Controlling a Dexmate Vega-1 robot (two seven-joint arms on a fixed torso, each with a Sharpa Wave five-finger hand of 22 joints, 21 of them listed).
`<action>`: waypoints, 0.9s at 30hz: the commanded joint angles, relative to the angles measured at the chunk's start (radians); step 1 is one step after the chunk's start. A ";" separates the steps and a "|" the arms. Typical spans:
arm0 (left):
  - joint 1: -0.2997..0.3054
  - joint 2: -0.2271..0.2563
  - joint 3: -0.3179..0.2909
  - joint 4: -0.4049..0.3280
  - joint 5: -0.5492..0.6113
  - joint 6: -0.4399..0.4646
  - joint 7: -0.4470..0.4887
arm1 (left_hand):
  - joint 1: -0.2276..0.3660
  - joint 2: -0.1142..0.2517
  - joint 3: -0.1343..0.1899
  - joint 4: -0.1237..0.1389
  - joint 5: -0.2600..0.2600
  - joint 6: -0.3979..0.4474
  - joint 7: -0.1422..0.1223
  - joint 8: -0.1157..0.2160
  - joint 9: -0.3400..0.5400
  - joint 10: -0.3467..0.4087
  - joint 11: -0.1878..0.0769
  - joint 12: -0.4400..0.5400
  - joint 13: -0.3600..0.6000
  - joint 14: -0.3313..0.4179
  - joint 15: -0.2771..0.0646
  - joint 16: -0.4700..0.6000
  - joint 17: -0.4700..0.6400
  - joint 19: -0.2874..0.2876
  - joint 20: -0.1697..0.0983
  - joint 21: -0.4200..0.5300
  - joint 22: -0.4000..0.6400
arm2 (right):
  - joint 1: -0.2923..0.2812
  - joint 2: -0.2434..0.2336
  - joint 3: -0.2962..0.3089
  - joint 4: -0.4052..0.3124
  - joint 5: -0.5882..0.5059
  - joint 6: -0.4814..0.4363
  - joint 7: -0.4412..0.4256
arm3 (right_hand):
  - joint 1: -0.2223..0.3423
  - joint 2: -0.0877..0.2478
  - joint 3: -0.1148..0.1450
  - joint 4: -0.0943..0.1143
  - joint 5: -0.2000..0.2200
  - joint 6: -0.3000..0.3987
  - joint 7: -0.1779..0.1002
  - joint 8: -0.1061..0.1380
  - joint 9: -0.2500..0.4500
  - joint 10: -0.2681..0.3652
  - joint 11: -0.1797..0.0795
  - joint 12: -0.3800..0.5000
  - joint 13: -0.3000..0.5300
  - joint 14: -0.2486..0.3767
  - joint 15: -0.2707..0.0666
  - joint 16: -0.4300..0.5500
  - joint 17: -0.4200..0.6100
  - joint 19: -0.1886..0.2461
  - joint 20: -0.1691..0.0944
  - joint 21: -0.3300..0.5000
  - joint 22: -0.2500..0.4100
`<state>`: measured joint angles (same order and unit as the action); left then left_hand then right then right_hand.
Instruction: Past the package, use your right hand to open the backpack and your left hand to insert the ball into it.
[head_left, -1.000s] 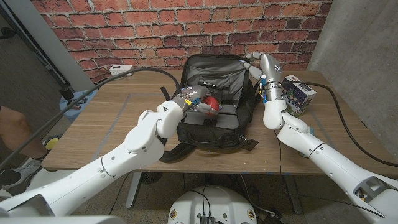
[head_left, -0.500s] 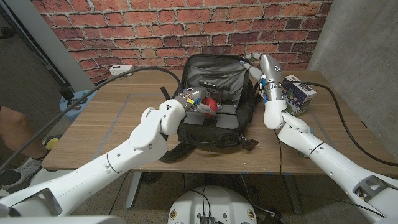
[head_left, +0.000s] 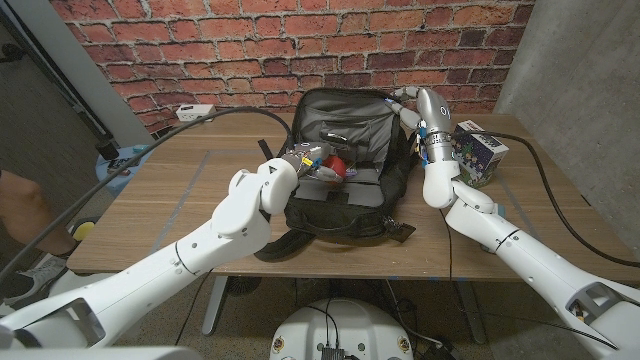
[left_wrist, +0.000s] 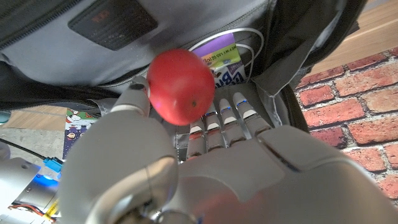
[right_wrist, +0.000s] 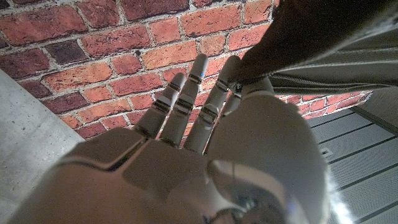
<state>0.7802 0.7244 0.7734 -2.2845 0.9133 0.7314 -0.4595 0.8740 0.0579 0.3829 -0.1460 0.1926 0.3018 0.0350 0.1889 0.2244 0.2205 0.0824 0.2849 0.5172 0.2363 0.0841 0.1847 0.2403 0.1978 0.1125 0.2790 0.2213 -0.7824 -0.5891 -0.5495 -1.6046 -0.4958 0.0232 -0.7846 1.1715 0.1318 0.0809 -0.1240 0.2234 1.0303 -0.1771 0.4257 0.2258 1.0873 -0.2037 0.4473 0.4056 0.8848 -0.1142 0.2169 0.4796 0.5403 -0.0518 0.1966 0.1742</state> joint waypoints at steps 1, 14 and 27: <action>-0.006 0.011 -0.015 -0.001 -0.056 -0.031 -0.019 | -0.010 -0.022 -0.012 -0.001 0.001 -0.058 -0.037 -0.011 -0.013 -0.056 0.026 -0.045 -0.031 -0.040 0.024 -0.002 -0.020 -0.006 0.011 0.004 0.003 | -0.023 -0.006 0.006 -0.028 -0.003 -0.020 -0.004 | 0.009 0.012 -0.004 0.000 0.003 0.009 -0.009 0.009 0.005 0.009 0.000 -0.001 0.005 0.002 -0.125 0.000 0.004 -0.005 -0.086 0.004 0.002; 0.106 0.070 -0.177 -0.074 -0.323 -0.145 0.110 | -0.042 -0.010 -0.020 0.007 0.003 -0.022 -0.114 0.014 -0.032 0.007 -0.075 -0.054 -0.112 0.006 -0.025 0.027 -0.045 0.047 -0.017 0.032 0.001 | -0.022 -0.006 0.003 -0.031 -0.004 -0.022 0.004 | 0.008 0.012 -0.005 0.001 0.003 0.008 -0.008 0.009 0.005 0.008 0.000 -0.002 0.005 0.001 -0.124 -0.001 0.004 -0.006 -0.085 0.004 0.002; 0.172 0.174 -0.313 -0.135 -0.630 -0.167 0.171 | -0.045 -0.003 -0.015 0.004 0.007 0.038 -0.086 0.028 -0.033 0.057 -0.104 -0.043 -0.133 0.042 -0.067 0.033 -0.046 0.071 -0.053 0.042 -0.004 | -0.016 -0.004 -0.007 -0.044 -0.018 -0.033 0.014 | 0.009 0.012 -0.005 0.001 0.003 0.008 -0.011 0.008 0.005 0.008 0.000 -0.002 0.007 -0.001 -0.125 -0.001 0.004 -0.006 -0.083 0.004 0.002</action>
<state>0.8973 0.8236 0.5636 -2.3735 0.5218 0.5990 -0.3525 0.8325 0.0537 0.3623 -0.1418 0.1964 0.3288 -0.0501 0.2110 0.1899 0.2686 -0.0219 0.2381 0.3847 0.2698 0.0193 0.2109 0.1905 0.2664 0.0661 0.3146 0.2183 -0.8031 -0.5943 -0.5493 -1.6359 -0.5031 0.0010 -0.7787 1.1730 0.1306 0.0809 -0.1240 0.2231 1.0303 -0.1771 0.4296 0.2249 1.0873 -0.2037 0.4473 0.4109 0.8848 -0.1142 0.2169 0.4796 0.5403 -0.0518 0.1966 0.1743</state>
